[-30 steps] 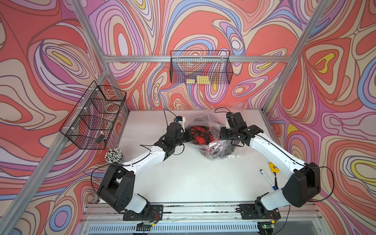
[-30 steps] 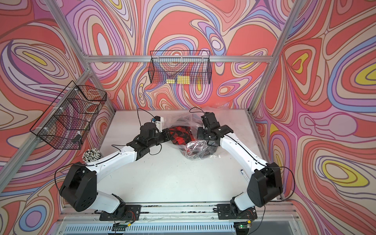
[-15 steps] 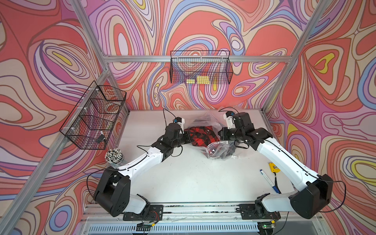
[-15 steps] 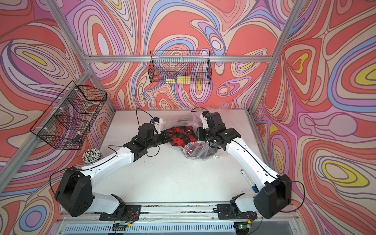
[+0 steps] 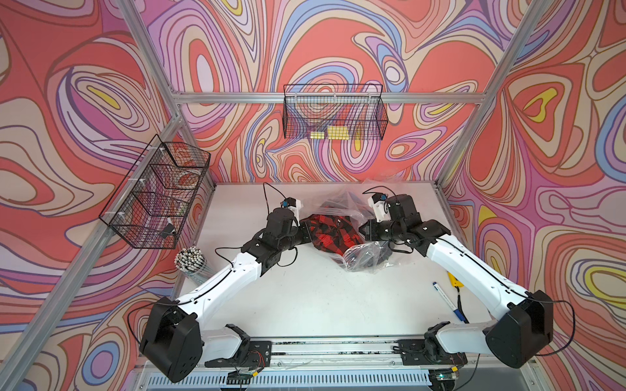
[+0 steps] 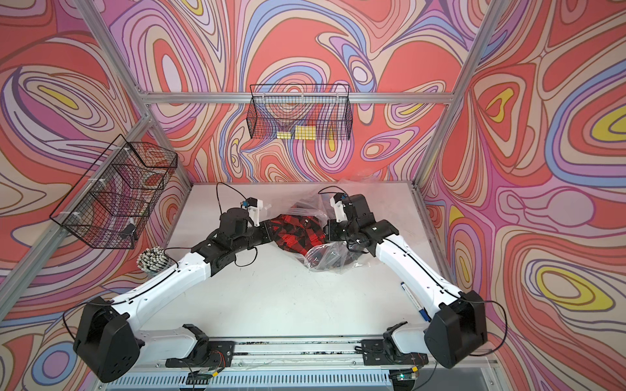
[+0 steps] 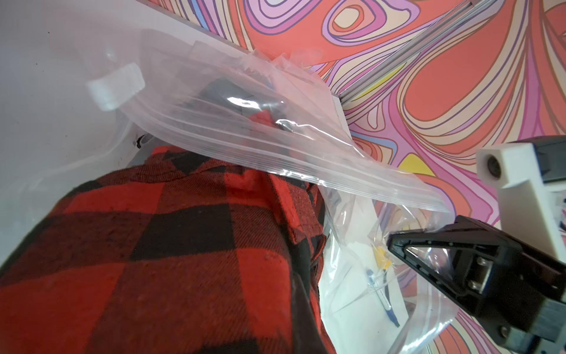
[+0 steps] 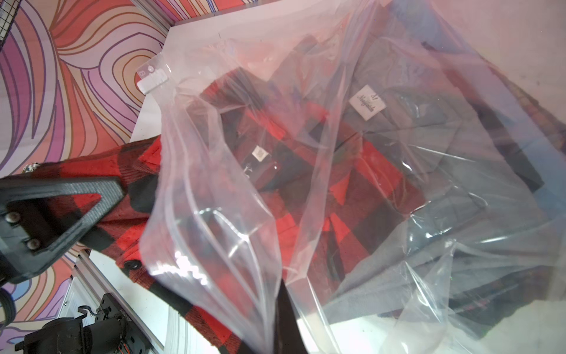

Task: Take the shirt out of the vacuum bag
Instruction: Take out the shirt from the vacuum bag, then place the shirt at the center of the board.

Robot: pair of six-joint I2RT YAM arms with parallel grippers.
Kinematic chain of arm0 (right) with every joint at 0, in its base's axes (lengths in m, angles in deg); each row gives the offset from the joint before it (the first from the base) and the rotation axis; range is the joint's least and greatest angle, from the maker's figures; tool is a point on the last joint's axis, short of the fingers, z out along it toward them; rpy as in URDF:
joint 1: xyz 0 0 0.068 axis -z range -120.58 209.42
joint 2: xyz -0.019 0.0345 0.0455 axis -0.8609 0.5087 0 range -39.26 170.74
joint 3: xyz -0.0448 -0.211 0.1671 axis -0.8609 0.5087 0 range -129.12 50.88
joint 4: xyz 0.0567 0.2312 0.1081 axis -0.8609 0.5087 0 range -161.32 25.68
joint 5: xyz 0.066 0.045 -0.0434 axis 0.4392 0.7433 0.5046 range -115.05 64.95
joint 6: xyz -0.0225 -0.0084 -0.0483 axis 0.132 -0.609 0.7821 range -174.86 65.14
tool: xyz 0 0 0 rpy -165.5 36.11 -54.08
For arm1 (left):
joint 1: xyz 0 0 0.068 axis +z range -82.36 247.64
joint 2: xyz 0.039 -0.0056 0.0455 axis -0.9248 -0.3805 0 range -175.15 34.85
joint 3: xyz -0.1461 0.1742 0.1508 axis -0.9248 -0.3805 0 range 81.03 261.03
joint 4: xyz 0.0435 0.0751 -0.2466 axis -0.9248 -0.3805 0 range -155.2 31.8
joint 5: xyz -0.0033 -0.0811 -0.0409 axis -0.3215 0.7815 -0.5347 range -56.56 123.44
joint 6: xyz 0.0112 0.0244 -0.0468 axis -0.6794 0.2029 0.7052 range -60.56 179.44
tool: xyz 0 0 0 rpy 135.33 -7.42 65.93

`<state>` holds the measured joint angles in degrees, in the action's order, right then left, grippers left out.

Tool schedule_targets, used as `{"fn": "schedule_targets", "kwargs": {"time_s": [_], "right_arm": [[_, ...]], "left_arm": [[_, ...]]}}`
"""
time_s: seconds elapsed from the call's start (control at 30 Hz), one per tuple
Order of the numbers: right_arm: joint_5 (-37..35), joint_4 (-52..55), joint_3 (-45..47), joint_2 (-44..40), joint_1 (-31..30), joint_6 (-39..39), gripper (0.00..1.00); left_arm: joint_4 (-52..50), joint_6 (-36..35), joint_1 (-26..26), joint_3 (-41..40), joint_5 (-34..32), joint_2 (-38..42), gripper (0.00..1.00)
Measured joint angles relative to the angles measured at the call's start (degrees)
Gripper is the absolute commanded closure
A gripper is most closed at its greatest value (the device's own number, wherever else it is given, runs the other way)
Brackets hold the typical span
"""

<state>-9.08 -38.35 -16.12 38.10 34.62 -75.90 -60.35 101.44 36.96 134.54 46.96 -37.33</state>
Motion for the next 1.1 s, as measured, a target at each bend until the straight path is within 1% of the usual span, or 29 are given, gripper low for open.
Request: {"fn": "schedule_targets", "kwargs": {"time_s": [0.23,0.43,0.57,0.7,0.83,0.9,0.97,1.1], "right_arm": [[0.00,-0.39,0.07,0.02,0.00,0.00,1.00],[0.22,-0.81,0.28,0.42,0.00,-0.02,1.00],[0.57,-1.09,0.37,0.55,0.00,-0.02,1.00],[0.92,-1.57,0.61,0.70,0.00,-0.04,1.00],[1.73,-2.51,0.66,1.29,0.00,-0.26,1.00],[2.14,-3.08,1.03,1.31,0.00,-0.46,1.00],[2.51,-3.74,1.60,1.31,0.00,-0.59,1.00],[3.23,-4.96,3.28,1.36,0.00,-0.87,1.00]], "left_arm": [[-5.05,-1.88,0.24,-0.39,-1.92,8.63,1.00],[-8.90,-4.26,1.05,-4.83,-6.12,15.69,1.00],[-14.29,-5.42,1.05,-8.41,-11.96,21.68,1.00],[-19.45,-6.62,1.05,-8.90,-19.17,27.52,1.00],[-22.77,-6.84,1.05,-8.17,-24.79,29.09,1.00],[-24.70,-6.21,1.05,-8.26,-26.45,28.92,1.00],[-25.49,-5.01,1.05,-9.55,-27.39,29.18,1.00],[-27.19,-0.98,1.05,-15.45,-28.50,30.45,1.00]]}}
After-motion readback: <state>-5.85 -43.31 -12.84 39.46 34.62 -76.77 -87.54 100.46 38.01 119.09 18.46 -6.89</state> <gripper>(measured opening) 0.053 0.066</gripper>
